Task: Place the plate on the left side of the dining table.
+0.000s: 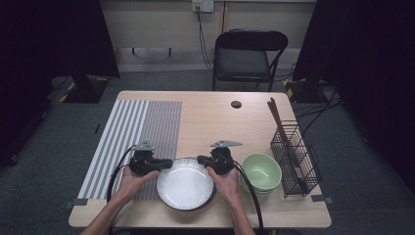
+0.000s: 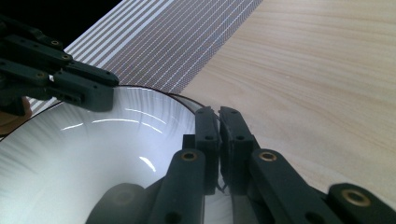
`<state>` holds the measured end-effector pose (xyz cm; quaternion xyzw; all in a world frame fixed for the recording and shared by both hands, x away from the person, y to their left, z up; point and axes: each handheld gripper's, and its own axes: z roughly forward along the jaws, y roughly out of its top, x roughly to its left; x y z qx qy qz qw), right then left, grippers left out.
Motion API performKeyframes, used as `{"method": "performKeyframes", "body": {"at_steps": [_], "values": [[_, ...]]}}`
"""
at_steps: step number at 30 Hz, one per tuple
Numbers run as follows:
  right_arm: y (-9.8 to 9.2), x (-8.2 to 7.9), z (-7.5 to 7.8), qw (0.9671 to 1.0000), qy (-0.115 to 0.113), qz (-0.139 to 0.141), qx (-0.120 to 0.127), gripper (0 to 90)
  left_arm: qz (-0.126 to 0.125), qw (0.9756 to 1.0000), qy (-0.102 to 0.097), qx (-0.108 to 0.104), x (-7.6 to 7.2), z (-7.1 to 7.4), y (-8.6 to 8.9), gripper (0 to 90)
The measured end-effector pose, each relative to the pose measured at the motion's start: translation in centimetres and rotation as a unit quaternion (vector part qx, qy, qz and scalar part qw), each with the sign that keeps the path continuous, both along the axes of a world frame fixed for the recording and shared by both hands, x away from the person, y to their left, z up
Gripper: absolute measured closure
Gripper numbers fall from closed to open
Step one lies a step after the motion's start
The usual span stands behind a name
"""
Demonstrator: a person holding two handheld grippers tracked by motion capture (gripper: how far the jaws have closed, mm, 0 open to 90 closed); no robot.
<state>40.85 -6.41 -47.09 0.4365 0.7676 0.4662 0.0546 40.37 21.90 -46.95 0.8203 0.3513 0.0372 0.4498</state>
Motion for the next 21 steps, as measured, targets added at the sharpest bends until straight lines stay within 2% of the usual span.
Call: {"method": "performKeyframes", "body": {"at_steps": [2,5,10,15,18,21], "values": [[0.02,0.15,-0.03,1.0,-0.001,0.003,0.0,86.6,0.0,1.0,-0.008,0.003,-0.03,0.24,0.09,82.4],[-0.04,0.15,0.05,1.0,0.0,0.008,0.002,86.1,-0.001,0.9999,0.0,-0.012,0.06,0.32,0.45,84.8],[-0.02,-0.07,-0.29,0.9999,0.001,0.012,-0.008,81.8,0.001,0.9999,-0.002,-0.012,0.02,0.47,0.48,85.3],[-0.34,-0.37,-0.58,0.9999,0.008,0.012,-0.001,78.9,-0.001,0.9999,-0.004,-0.01,0.05,0.6,0.61,85.7],[-0.37,-0.52,-0.56,0.9998,0.008,0.014,-0.007,78.2,-0.001,1.0,-0.004,-0.008,0.04,0.68,0.62,85.8],[-0.57,-0.64,-0.63,0.9998,0.009,0.015,-0.007,78.5,0.002,0.9999,0.0,-0.015,0.07,0.8,0.93,86.0]]}}
